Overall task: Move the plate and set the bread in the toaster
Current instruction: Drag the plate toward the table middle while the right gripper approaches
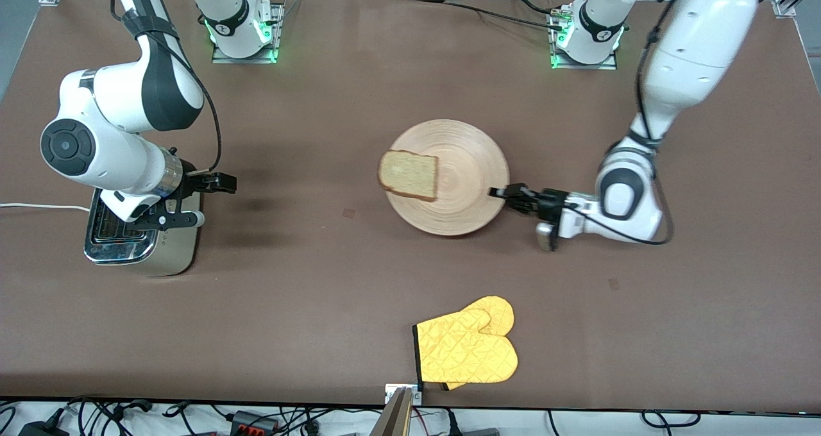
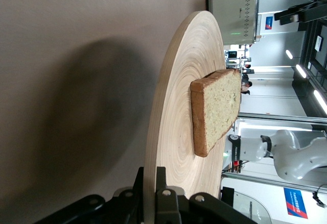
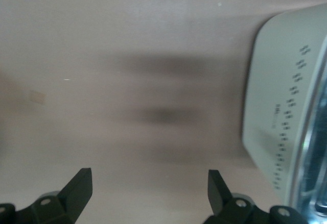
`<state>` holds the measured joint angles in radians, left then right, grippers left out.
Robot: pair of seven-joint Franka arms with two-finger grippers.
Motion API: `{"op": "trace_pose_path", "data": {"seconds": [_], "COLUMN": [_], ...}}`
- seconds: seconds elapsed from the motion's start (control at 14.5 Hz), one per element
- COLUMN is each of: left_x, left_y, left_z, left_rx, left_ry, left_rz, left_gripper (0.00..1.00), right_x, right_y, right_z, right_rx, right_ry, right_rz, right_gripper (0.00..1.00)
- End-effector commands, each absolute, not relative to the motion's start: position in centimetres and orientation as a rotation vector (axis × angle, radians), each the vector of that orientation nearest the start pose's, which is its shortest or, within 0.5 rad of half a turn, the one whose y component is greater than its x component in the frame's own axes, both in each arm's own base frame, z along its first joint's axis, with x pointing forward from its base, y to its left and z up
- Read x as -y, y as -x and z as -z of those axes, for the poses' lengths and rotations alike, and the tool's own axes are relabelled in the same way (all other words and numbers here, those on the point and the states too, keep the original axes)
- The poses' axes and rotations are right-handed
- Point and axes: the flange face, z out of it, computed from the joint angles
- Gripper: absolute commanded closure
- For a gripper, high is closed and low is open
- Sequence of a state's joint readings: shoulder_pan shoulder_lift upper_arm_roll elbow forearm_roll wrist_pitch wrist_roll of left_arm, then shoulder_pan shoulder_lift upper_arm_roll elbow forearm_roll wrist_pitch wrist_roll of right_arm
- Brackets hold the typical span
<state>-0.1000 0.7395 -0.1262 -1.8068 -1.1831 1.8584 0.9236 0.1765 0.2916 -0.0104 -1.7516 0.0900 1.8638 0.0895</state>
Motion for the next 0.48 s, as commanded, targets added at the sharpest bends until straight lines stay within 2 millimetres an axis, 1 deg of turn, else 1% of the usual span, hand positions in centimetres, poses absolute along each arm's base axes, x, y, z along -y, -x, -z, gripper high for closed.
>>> {"op": "trace_pose_path", "data": {"seconds": [0.0, 0.07, 0.21, 0.41], "left_x": [23.2, 24.3, 25.7, 25.7], "left_y": [-56.0, -55.3, -54.9, -54.5], "left_z": [-12.4, -12.0, -11.7, -10.5], "left_rx": [0.298, 0.28, 0.271, 0.256], "left_ry": [-1.936, -1.926, -1.933, -1.95], "left_rz": [0.226, 0.229, 0.223, 0.231], "left_gripper": [0.99, 0.99, 0.99, 0.99], "right_x": [-11.2, -11.2, -11.2, -11.2], "right_y": [-61.2, -61.2, -61.2, -61.2], "right_z": [-39.4, -39.4, -39.1, -39.0], "right_rx": [0.017, 0.012, 0.011, 0.01], "right_ry": [3.035, 3.035, 3.034, 3.034], "right_rz": [-0.264, -0.262, -0.271, -0.274], "right_gripper": [0.0, 0.0, 0.0, 0.0]}}
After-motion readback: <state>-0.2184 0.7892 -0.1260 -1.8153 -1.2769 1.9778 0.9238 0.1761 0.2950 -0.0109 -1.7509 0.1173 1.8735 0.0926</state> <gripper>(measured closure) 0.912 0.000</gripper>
